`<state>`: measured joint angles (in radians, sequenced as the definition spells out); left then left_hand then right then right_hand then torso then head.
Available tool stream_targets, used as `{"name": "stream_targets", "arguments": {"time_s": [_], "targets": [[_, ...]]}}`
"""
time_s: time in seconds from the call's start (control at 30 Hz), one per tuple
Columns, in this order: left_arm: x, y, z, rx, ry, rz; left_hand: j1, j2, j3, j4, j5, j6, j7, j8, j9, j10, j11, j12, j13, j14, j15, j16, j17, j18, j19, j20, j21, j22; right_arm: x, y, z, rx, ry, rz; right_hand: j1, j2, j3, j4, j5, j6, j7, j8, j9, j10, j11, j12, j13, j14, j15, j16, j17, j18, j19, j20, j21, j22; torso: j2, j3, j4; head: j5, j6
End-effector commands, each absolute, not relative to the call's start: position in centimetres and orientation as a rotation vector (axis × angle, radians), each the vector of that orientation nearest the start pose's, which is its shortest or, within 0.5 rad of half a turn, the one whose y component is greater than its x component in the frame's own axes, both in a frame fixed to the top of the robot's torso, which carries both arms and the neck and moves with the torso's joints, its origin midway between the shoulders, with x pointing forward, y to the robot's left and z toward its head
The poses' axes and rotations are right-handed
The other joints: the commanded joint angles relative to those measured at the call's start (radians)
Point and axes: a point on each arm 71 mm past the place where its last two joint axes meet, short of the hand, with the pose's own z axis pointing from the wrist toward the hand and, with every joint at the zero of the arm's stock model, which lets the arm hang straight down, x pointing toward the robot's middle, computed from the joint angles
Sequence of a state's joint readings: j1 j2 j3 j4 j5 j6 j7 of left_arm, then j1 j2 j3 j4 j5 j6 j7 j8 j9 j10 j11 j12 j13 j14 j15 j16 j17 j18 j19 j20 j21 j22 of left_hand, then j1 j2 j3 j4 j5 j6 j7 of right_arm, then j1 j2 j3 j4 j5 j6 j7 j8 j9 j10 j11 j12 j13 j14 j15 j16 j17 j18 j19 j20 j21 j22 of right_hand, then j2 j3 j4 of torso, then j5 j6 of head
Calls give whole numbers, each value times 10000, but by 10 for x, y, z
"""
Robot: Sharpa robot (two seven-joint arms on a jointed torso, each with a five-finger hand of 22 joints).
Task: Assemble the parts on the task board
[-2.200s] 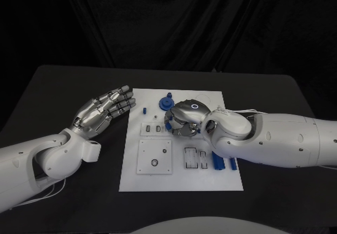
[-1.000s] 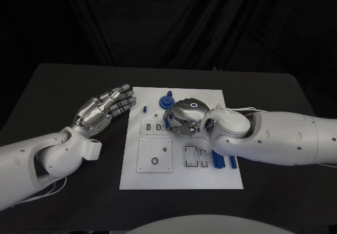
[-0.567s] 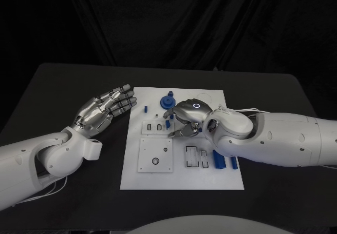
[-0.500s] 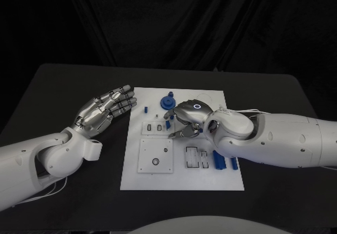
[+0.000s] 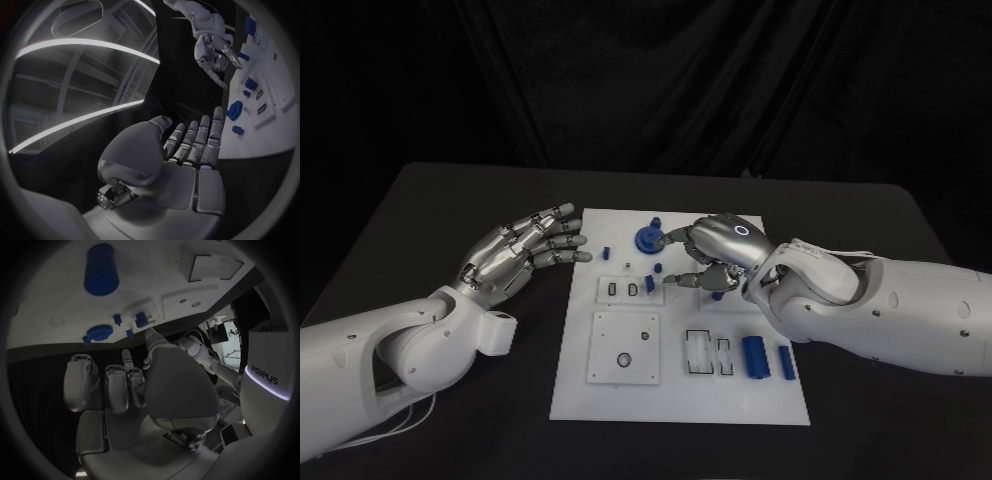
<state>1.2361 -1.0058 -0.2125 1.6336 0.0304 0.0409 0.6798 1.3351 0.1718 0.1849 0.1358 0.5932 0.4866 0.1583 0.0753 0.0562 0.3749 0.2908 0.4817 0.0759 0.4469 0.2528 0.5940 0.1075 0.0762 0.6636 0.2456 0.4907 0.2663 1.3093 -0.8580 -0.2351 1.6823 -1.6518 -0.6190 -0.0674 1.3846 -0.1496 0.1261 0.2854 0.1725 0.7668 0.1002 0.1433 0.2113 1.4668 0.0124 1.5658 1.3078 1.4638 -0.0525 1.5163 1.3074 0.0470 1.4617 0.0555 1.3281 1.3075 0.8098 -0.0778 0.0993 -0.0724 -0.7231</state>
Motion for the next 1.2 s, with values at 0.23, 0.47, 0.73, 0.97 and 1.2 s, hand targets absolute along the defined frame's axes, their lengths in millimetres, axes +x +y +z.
{"name": "stream_targets", "arguments": {"time_s": [0.23, 0.47, 0.73, 0.97, 1.2], "targets": [[444, 249, -190, -9678, 14067, -17161, -452, -486, 1301, -14, -160, 770, 599, 240, 64, 688, -121, 1802, 283, 465, -231, 4655, 1785, 162, -718, 34, 12071, 7890, 443, -177, -169, -3709, 12315, 8365, -142, 26, -62, 49, -1077, 547, -40, 137, -64, 1040, -111, 50, 2629, 984, -99, 199, 2321, 3, 260, -72, 428, 1861, -620, 253, -100, 312, 105], [452, 248, -197, -8820, 15405, -15209, -668, -820, 1677, 186, -511, 2493, 606, 1398, 331, 2351, -1244, 4907, 2215, 2093, -1348, 7319, 2958, 1087, 6, -148, 5544, 8355, 452, -190, -176, -2420, 12991, 8347, 227, 336, 162, -2, -560, 1061, 58, 244, -69, 1040, -36, 50, 2629, 981, -46, 177, 2301, 0, 270, -43, 426, 1895, -1174, 519, -280, 665, -271], [469, 233, -191, -7071, 17397, -13177, -724, -1041, 1650, 577, -1192, 2770, 237, 2451, 469, 4817, -1772, 8154, 6609, 6202, -1894, 8835, 7118, 896, 2690, -684, 6685, 8751, 463, -209, -183, 46, 14020, 8719, 164, 1064, 421, 33, 777, 1707, 147, 408, 13, 1040, 204, 50, 2629, 989, 154, 204, 2321, -8, 294, 123, 455, 1945, -1528, 724, -486, 970, -453], [482, 214, -184, -4769, 20005, -10744, -728, -933, 784, 1387, -3059, 2944, -211, 4070, 1299, 11031, -2255, 10621, 13727, 11239, -2315, 9768, 14633, -762, 9072, -1221, 10801, 13045, 468, -227, -188, 2340, 14816, 9386, -1038, 1640, 192, 83, 662, 1910, 52, 651, 148, 1040, 145, 50, 2629, 990, 114, 217, 2329, 5, 283, 124, 421, 1975, -1713, 864, -599, 1168, -513], [488, 196, -191, -3159, 22513, -7891, -1820, -971, -290, 1549, -3817, 3119, -507, 5116, 2272, 11959, -2508, 10891, 14949, 11239, -2583, 9768, 14633, -762, 9072, -1385, 10801, 13045, 468, -248, -191, 3883, 15026, 9481, -947, 1721, 271, 35, 866, 1921, -11, 795, 222, 1040, 90, 50, 2629, 989, 68, 218, 2329, 10, 277, 87, 402, 1981, -1949, 1019, -709, 1277, -678]]}}
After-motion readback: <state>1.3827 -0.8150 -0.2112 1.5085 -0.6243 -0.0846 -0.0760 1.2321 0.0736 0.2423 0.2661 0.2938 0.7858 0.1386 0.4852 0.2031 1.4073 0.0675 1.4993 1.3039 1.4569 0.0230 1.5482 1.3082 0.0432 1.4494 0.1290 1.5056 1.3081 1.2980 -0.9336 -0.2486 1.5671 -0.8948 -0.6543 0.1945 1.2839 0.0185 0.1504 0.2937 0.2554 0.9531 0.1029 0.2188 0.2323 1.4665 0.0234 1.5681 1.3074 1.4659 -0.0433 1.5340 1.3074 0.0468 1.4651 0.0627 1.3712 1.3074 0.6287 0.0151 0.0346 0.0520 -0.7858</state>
